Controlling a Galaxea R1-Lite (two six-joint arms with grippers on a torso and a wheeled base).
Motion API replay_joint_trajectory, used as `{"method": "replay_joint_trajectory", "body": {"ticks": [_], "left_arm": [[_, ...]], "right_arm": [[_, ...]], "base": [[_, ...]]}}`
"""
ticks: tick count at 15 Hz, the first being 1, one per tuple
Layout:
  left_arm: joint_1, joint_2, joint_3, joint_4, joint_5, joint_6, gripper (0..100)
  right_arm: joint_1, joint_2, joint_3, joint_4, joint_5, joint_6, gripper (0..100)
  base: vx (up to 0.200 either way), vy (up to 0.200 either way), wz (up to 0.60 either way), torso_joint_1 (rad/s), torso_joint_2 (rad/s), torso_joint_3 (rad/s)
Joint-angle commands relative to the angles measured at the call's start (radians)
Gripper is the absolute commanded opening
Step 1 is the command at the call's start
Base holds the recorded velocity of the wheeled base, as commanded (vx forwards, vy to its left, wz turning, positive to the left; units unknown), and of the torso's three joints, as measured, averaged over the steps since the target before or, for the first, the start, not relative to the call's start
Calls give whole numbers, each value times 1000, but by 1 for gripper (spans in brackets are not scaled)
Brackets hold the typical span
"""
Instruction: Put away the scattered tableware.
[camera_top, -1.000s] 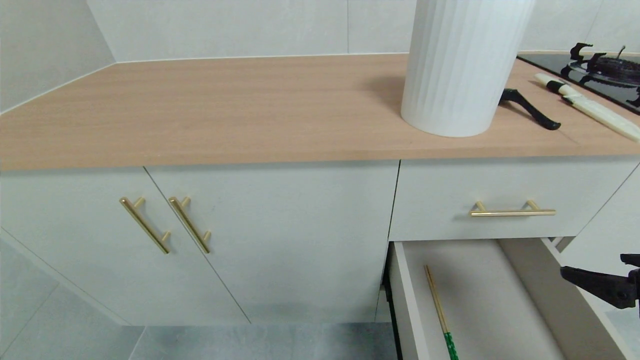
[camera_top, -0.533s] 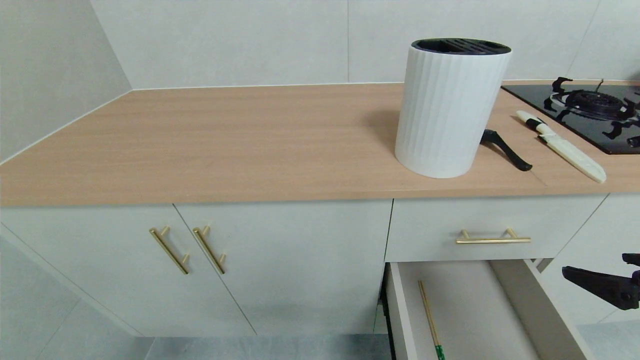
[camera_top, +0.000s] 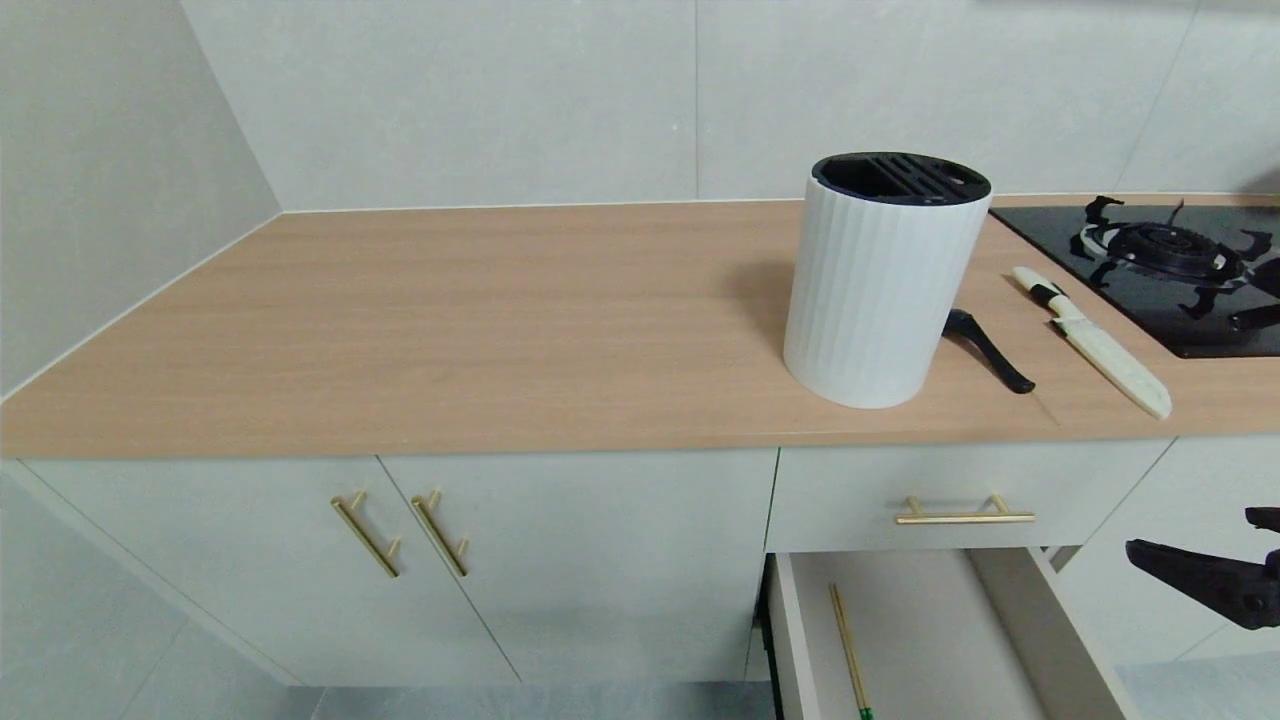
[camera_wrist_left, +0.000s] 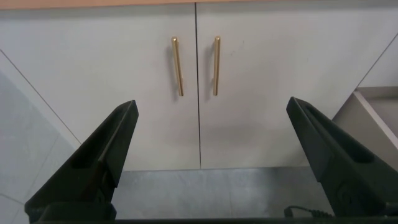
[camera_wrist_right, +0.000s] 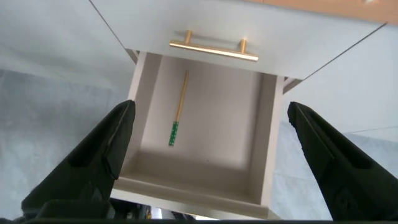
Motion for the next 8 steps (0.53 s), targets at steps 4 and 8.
{"method": "replay_joint_trajectory", "body": {"ticks": [4,8], "left_arm": [[1,2,0,0,0,0,100],[1,2,0,0,0,0,100]], "right_arm": [[-101,147,-86,-97,61,-35,100],[-291,415,-357,-103,305,-119,100]], "base": [[0,0,0,8,-15,-10],[0,0,0,0,0,0]]}}
